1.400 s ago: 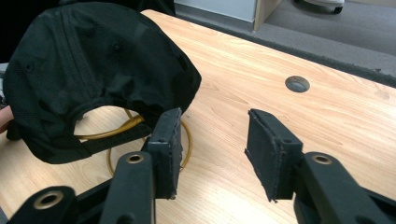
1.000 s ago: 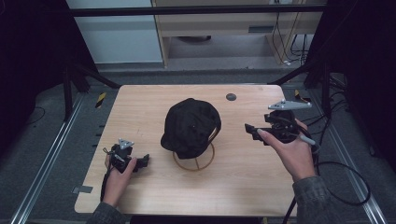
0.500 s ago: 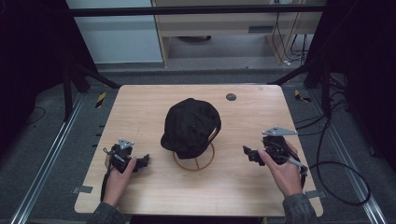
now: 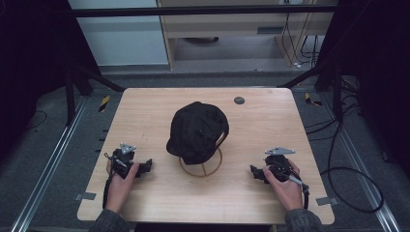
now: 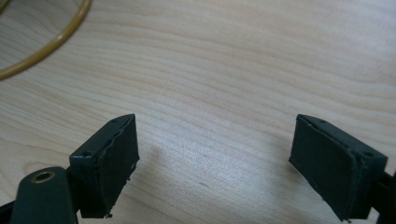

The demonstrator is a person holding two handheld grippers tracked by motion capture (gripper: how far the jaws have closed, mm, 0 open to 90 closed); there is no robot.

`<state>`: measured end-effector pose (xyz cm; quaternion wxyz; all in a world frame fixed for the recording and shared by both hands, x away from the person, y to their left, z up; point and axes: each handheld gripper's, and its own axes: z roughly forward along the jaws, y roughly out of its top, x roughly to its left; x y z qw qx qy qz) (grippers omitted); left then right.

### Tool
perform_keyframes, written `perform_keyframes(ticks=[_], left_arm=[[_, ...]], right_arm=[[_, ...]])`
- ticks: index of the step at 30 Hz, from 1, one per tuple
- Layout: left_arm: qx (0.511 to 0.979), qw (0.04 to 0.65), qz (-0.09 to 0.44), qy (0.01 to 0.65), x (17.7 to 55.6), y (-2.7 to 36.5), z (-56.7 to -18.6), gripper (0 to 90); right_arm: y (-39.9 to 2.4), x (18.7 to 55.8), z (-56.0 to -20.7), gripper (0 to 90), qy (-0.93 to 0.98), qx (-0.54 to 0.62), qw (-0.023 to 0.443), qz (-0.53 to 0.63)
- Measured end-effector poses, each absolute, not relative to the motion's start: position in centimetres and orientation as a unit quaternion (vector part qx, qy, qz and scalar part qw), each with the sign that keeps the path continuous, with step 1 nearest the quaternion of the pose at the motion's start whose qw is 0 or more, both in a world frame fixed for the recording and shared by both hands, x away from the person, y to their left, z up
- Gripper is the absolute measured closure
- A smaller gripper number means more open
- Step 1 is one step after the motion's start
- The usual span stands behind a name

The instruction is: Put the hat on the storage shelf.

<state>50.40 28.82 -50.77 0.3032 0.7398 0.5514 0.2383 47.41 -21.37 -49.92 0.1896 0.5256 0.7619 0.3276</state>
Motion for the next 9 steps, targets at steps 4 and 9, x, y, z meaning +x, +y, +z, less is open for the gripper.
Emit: perform_keyframes(ticks=[4, 9], left_arm=[[0.731, 0.3, 0.244, 0.563, 50.6, 29.2, -50.8, 0.0], [0.73, 0.3, 0.245, 0.564, 50.6, 29.2, -50.8, 0.0]], right_arm=[[-21.0, 47.3, -50.7, 13.6, 0.767, 0.511, 0.219, 0.321], [-21.1, 47.1, -51.1, 12.0, 0.761, 0.504, 0.23, 0.338]])
